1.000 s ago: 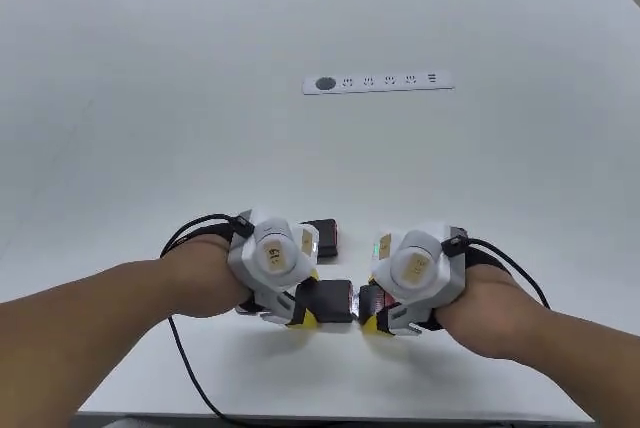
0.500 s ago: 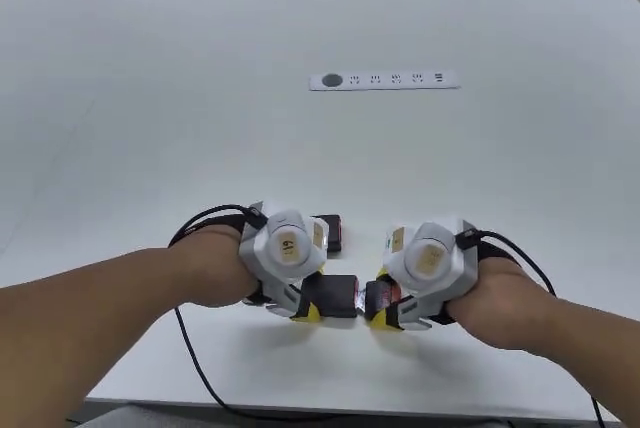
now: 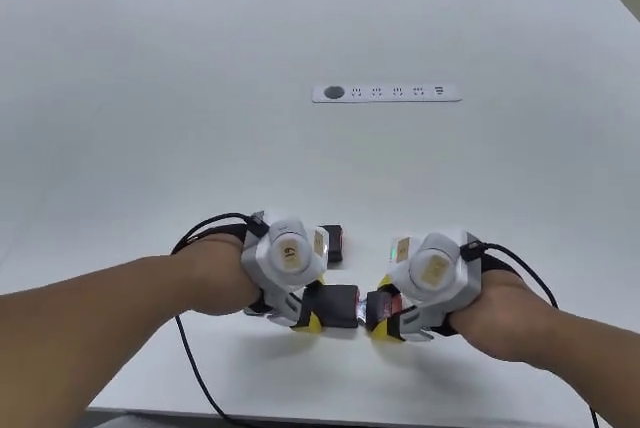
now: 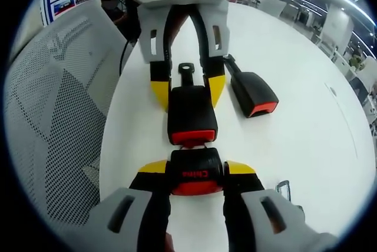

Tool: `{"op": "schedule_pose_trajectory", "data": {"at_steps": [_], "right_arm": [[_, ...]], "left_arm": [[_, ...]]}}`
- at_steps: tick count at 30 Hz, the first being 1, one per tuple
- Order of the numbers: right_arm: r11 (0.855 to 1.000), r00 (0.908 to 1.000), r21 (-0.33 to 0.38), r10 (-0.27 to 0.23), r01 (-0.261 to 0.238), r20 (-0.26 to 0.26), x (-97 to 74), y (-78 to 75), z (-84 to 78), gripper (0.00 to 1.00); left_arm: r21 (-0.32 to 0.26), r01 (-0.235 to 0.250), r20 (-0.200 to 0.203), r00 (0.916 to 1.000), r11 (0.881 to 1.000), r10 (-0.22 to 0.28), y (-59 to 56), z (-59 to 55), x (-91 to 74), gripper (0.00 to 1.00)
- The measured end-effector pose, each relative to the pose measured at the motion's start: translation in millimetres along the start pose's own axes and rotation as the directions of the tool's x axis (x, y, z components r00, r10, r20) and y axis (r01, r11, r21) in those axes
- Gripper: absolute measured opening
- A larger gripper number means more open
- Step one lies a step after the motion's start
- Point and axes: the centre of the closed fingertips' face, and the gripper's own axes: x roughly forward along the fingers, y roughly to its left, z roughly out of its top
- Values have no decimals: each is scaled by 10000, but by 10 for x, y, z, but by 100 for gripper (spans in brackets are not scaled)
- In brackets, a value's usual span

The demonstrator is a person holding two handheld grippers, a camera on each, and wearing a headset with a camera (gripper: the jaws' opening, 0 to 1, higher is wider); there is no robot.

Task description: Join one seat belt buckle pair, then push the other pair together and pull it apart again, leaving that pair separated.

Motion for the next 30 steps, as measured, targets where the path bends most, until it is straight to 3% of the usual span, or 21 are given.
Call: {"op": "schedule_pose_trajectory", "data": {"at_steps": [15, 22, 24, 27, 30], "right_arm": [[10000, 9999, 62, 64, -65, 126, 10, 10, -7, 34], [9998, 9998, -131, 161, -162, -90, 3, 21, -18, 34], [9997, 9998, -150, 179, -181, -125, 2, 24, -10, 35], [9997, 9993, -139, 180, -185, -330, 7, 26, 0, 35], [9998, 9991, -213, -34, 25, -417, -4, 13, 0, 35]], "left_arm": [[-278, -41, -160, 9999, 9996, 37, -40, 11, -3, 31], [-319, -73, -438, 9990, 9995, 59, -23, 10, -7, 32], [-742, -251, -684, 9975, 9969, 200, -34, 3, -14, 32], [-819, -341, -916, 9954, 9961, 265, -26, 7, -6, 33], [-1710, -740, -1199, 9913, 9825, 538, -18, -26, -21, 34]]}}
